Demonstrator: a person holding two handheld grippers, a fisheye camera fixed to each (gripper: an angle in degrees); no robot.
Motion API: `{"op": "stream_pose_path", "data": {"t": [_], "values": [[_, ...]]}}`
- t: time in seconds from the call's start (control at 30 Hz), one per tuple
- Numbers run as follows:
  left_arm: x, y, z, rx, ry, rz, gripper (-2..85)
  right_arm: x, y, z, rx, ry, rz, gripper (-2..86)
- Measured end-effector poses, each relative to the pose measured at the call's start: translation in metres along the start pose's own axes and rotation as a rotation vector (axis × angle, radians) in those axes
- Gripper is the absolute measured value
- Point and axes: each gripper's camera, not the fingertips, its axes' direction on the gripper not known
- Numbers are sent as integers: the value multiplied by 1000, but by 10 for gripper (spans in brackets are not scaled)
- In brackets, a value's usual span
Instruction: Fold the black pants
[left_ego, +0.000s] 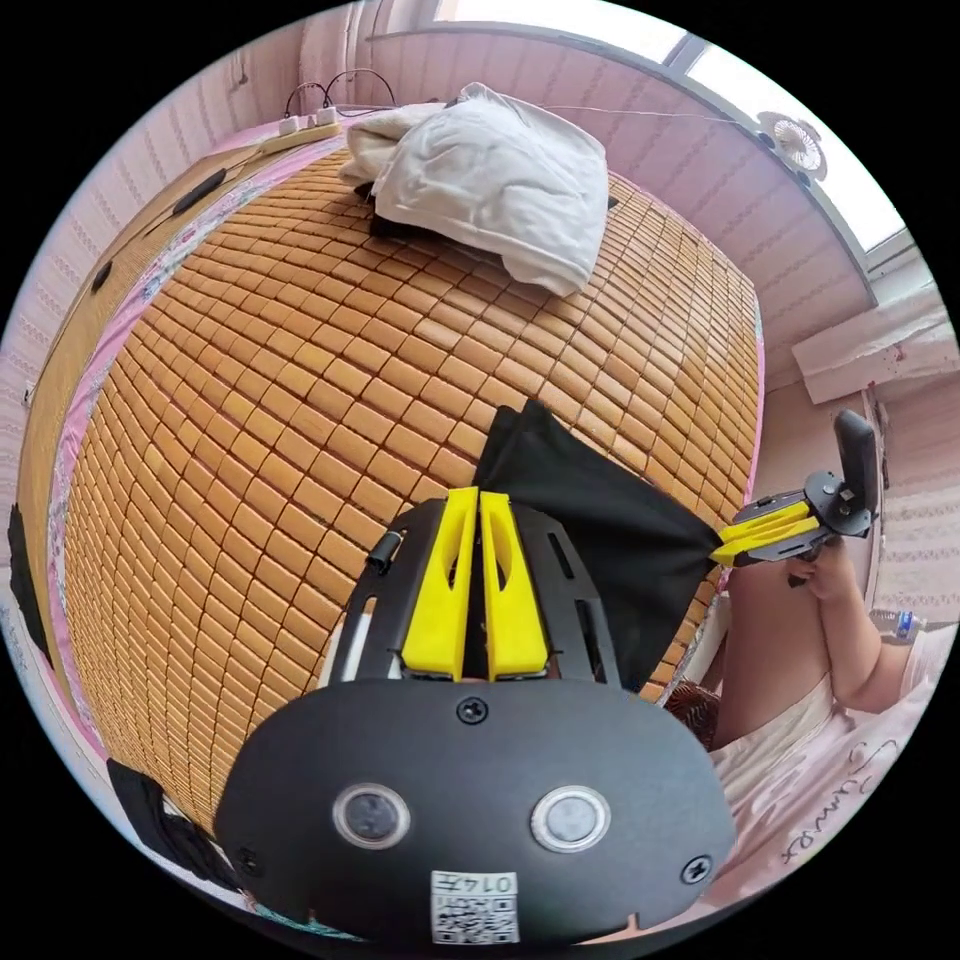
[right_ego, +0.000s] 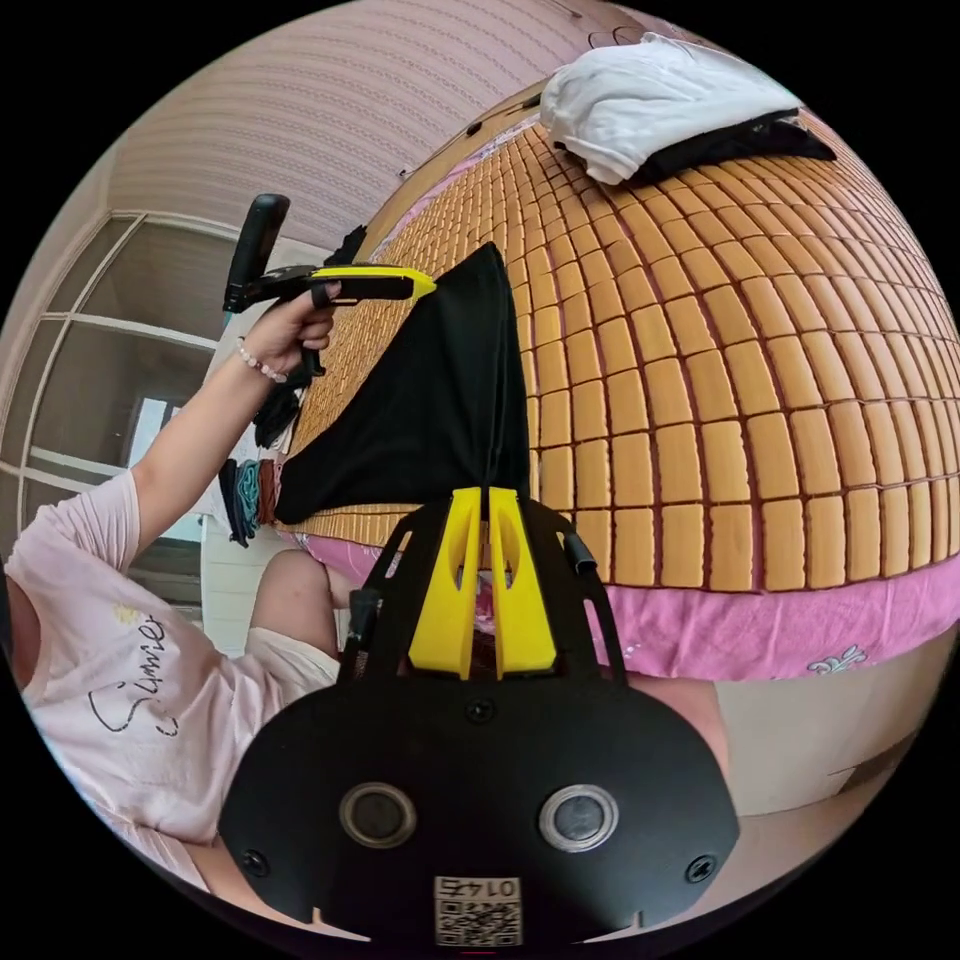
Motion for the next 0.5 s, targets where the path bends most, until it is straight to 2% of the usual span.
{"op": "stream_pose_path", "data": {"t": [0.13,0.3,0.5], "values": [[4,2,19,-13,-58,15,1,-14,-10,17,-21,13,20,6],[4,36,-14,70,-159,24,4,-42,-16,25,23,71,14,5],[9,159,-66,153,-205,-3,-5,-75,-18,32,109,111,52,1]]}}
